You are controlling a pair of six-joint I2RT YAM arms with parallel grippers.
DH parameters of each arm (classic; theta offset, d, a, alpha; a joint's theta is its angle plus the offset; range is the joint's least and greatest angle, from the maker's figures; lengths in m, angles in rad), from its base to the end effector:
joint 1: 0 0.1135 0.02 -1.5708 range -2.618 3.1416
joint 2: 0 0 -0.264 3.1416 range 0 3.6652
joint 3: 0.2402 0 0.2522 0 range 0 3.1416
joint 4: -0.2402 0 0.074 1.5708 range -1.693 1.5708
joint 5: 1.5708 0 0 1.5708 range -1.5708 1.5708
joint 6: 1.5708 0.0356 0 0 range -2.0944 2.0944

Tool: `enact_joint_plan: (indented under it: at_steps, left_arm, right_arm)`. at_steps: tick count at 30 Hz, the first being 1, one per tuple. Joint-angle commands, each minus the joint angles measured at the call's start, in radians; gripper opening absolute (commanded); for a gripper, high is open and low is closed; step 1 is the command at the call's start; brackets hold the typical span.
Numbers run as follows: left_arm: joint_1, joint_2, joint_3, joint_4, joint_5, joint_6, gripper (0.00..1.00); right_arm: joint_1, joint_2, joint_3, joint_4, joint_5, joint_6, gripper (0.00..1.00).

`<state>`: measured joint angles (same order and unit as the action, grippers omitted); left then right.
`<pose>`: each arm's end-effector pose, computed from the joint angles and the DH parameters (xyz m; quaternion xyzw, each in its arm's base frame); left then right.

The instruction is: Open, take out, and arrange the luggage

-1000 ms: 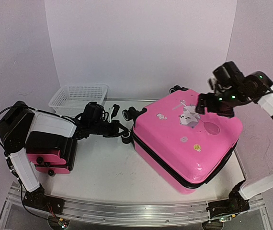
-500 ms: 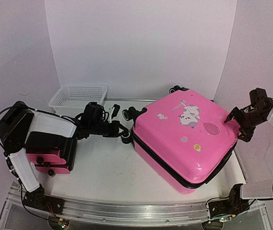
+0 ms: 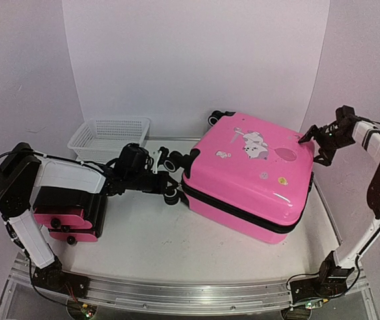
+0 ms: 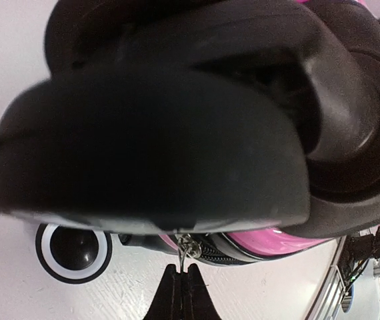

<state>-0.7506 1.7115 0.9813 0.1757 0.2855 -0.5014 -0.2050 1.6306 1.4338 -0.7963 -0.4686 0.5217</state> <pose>0.2648 -0.2607 0.1993 0.1762 0.8495 -0.3829 0.3175 0.3415 -0.0546 0.2994 0.2696 0.8950 0.2634 0.2385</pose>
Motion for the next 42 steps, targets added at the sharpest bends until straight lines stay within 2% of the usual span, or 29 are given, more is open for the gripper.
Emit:
enact_joint_plan:
  at_steps: [1, 4, 9, 11, 15, 18, 20, 24, 27, 33, 36, 39, 42]
  left_arm:
    - [-0.052, -0.026, 0.014, -0.045, -0.028, -0.011, 0.0]
    - [-0.052, -0.039, -0.004, -0.046, -0.043, -0.007, 0.0]
    - [-0.044, -0.053, -0.038, -0.046, -0.062, 0.041, 0.0]
    - [-0.031, -0.053, -0.056, -0.046, -0.06, 0.053, 0.0]
    - [-0.014, -0.048, -0.066, -0.027, 0.004, 0.078, 0.0]
    - [-0.013, -0.057, -0.057, -0.014, 0.026, 0.077, 0.0]
    - [-0.012, -0.065, -0.057, -0.009, 0.025, 0.071, 0.0]
    - [-0.012, -0.072, -0.063, -0.008, 0.017, 0.042, 0.0]
    - [-0.013, -0.076, -0.075, -0.007, 0.011, 0.015, 0.0]
    - [-0.012, -0.065, -0.083, -0.004, 0.003, -0.03, 0.0]
    - [-0.012, -0.073, -0.089, -0.004, -0.012, -0.039, 0.0]
    - [-0.012, -0.078, -0.097, -0.002, -0.026, -0.044, 0.0]
    - [-0.011, -0.071, -0.096, 0.0, -0.021, -0.052, 0.0]
  right_arm:
    - [0.068, 0.157, 0.218, -0.145, -0.019, -0.205, 0.96]
    - [0.177, 0.127, 0.317, -0.271, 0.316, -0.295, 0.98]
    - [0.335, -0.009, 0.352, -0.33, 0.542, -0.334, 0.98]
    - [0.446, -0.065, 0.336, -0.297, 0.574, -0.406, 0.98]
    - [0.652, -0.111, 0.29, -0.201, 0.458, -0.651, 0.98]
    - [0.816, -0.043, 0.305, -0.193, 0.466, -0.796, 0.98]
    - [0.888, 0.019, 0.357, -0.192, 0.509, -0.836, 0.98]
    - [1.018, 0.141, 0.478, -0.192, 0.491, -0.966, 0.96]
    - [1.117, 0.248, 0.596, -0.188, 0.663, -1.047, 0.93]
    - [1.221, 0.458, 0.77, -0.18, 0.865, -1.158, 0.9]
    - [1.229, 0.532, 0.829, -0.167, 0.944, -1.161, 0.82]
    - [1.23, 0.565, 0.82, -0.109, 0.961, -1.171, 0.68]
    - [1.229, 0.6, 0.804, -0.066, 0.973, -1.189, 0.65]
